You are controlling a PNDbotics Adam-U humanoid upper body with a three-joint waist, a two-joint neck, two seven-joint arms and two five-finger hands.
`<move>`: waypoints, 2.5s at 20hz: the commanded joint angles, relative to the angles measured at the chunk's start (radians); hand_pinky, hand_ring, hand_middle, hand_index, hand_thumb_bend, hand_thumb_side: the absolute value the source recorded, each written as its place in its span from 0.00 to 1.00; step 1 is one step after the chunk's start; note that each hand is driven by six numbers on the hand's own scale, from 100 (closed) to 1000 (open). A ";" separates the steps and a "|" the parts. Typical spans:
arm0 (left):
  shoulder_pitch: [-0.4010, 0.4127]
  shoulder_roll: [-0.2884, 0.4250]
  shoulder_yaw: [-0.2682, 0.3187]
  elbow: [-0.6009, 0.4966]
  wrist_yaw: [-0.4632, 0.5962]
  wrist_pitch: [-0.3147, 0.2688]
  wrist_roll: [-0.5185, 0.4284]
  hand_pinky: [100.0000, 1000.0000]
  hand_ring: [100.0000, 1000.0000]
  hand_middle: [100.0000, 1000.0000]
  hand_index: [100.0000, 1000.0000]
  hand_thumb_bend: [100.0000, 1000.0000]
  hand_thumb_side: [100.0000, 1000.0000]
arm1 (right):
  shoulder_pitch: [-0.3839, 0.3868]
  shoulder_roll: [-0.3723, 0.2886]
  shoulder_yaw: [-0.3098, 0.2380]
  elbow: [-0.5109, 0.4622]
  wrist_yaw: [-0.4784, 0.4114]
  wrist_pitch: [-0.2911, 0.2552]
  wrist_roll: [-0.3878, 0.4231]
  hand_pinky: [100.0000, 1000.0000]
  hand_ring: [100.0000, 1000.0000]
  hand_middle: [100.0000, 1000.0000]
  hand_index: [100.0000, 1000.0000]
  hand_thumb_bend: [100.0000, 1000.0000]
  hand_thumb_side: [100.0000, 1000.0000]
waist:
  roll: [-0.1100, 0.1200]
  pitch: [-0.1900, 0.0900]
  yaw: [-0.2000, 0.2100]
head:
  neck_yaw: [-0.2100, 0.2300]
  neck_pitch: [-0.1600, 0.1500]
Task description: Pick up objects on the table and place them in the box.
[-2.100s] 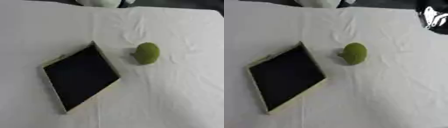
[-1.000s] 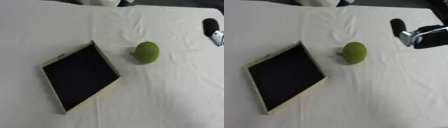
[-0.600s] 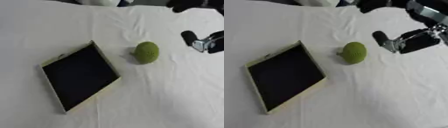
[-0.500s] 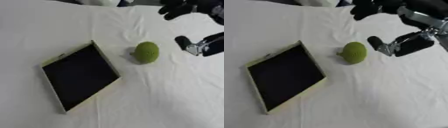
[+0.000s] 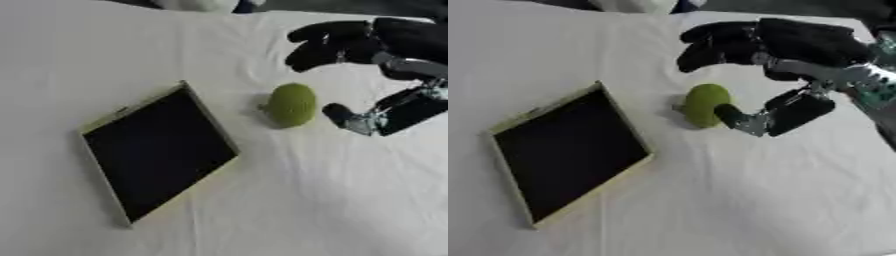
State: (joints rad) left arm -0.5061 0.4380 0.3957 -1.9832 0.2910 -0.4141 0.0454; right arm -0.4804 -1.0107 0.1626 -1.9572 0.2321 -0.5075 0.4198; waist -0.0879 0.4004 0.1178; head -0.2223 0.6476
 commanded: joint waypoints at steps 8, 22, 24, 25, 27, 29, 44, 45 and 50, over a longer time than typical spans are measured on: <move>-0.014 0.017 -0.005 -0.017 0.009 0.002 -0.012 0.56 0.65 0.54 0.67 0.00 0.43 | -0.034 0.030 0.047 0.135 -0.035 0.115 0.076 0.84 1.00 0.78 1.00 0.00 0.28 | 0.003 -0.022 0.008 | -0.005 -0.002; -0.020 0.011 -0.008 -0.017 0.013 0.004 -0.023 0.56 0.66 0.55 0.67 0.00 0.43 | -0.064 0.110 0.028 0.271 -0.083 0.203 0.128 0.89 1.00 0.81 1.00 0.00 0.33 | 0.001 -0.020 0.020 | -0.001 0.004; -0.020 0.010 -0.008 -0.017 0.013 0.005 -0.022 0.56 0.66 0.55 0.67 0.00 0.43 | -0.065 0.119 0.014 0.273 -0.094 0.186 0.127 0.90 1.00 0.81 1.00 0.00 0.31 | 0.001 -0.020 0.020 | 0.000 0.005; -0.020 0.011 -0.008 -0.017 0.013 0.005 -0.022 0.56 0.66 0.55 0.67 0.00 0.43 | -0.065 0.123 0.006 0.271 -0.102 0.178 0.127 0.90 1.00 0.81 1.00 0.00 0.30 | 0.001 -0.020 0.019 | 0.001 0.006; -0.020 0.011 -0.007 -0.017 0.012 0.005 -0.023 0.56 0.66 0.55 0.67 0.00 0.43 | -0.066 0.131 -0.015 0.264 -0.123 0.166 0.129 0.90 1.00 0.81 1.00 0.00 0.30 | 0.002 -0.020 0.018 | 0.000 0.010; -0.019 0.011 -0.007 -0.017 0.012 0.005 -0.023 0.56 0.66 0.55 0.67 0.00 0.43 | -0.063 0.135 -0.035 0.258 -0.145 0.159 0.134 0.90 1.00 0.82 1.00 0.00 0.31 | 0.002 -0.020 0.016 | -0.002 0.012; -0.019 0.013 -0.010 -0.017 0.014 0.007 -0.031 0.56 0.66 0.55 0.67 0.00 0.43 | -0.079 0.114 -0.023 0.339 -0.047 0.141 0.199 0.92 1.00 0.87 1.00 0.13 0.00 | -0.003 -0.021 0.017 | 0.001 0.016; -0.020 0.014 -0.010 -0.017 0.015 0.007 -0.031 0.56 0.66 0.55 0.67 0.00 0.43 | -0.079 0.115 -0.022 0.344 -0.042 0.141 0.197 0.92 1.00 0.87 1.00 0.13 0.00 | -0.003 -0.021 0.017 | 0.002 0.015; -0.019 0.013 -0.012 -0.017 0.016 0.007 -0.033 0.56 0.66 0.55 0.67 0.00 0.43 | -0.088 0.123 -0.019 0.373 -0.027 0.146 0.194 0.92 1.00 0.87 1.00 0.12 0.00 | -0.003 -0.021 0.018 | 0.002 0.012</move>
State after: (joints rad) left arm -0.5122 0.4291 0.3837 -1.9832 0.3050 -0.4056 0.0159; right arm -0.5553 -0.8577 0.1528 -1.5861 0.1975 -0.3629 0.6177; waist -0.0944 0.4004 0.1358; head -0.2212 0.6591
